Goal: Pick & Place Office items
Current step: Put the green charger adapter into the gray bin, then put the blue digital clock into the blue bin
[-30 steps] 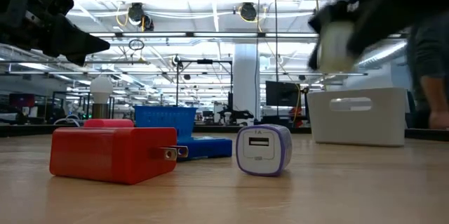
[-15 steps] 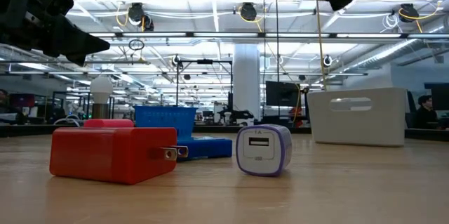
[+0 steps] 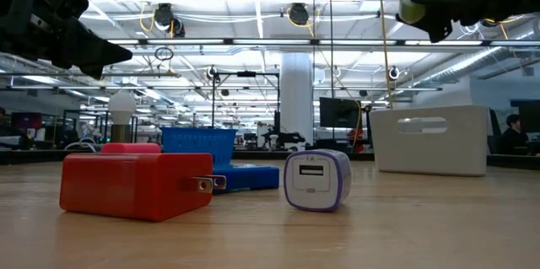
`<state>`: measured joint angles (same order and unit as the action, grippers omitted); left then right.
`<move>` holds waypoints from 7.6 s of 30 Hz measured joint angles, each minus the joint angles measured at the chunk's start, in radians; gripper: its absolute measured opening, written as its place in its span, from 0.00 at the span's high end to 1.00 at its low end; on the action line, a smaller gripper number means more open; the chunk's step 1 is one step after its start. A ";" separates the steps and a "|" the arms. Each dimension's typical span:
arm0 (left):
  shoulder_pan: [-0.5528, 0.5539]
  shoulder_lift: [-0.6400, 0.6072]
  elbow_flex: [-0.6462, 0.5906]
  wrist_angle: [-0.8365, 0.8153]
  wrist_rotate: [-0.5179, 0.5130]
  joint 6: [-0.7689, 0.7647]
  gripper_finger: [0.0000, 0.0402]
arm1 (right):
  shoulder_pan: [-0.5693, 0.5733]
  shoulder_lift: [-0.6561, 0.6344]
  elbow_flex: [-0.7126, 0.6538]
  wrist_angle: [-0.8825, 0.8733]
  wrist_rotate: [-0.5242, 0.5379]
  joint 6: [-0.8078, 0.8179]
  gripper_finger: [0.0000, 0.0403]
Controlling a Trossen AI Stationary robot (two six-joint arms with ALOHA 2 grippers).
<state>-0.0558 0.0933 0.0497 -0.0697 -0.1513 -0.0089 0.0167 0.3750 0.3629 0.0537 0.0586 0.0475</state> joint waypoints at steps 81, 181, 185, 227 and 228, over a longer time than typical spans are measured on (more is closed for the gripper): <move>0.000 0.000 0.000 0.001 -0.007 0.000 0.95 | -0.125 0.287 0.297 -0.507 0.150 0.073 0.44; 0.000 0.000 0.000 0.000 -0.006 -0.008 0.95 | -0.259 -0.148 -0.343 0.413 -0.229 -0.027 1.00; 0.000 0.000 0.000 0.000 -0.006 -0.008 0.95 | -0.259 -0.149 -0.344 0.350 -0.230 -0.022 0.99; -0.167 0.921 0.486 0.041 -0.114 -0.445 1.00 | -0.259 -0.149 -0.349 0.314 -0.244 -0.003 0.99; -0.175 0.982 0.522 0.043 -0.109 -0.446 0.99 | -0.259 -0.149 -0.349 0.312 -0.244 -0.003 0.99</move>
<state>-0.2307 1.0752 0.5721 -0.0271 -0.2598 -0.4551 -0.2423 0.2260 0.0139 0.3660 -0.1859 0.0444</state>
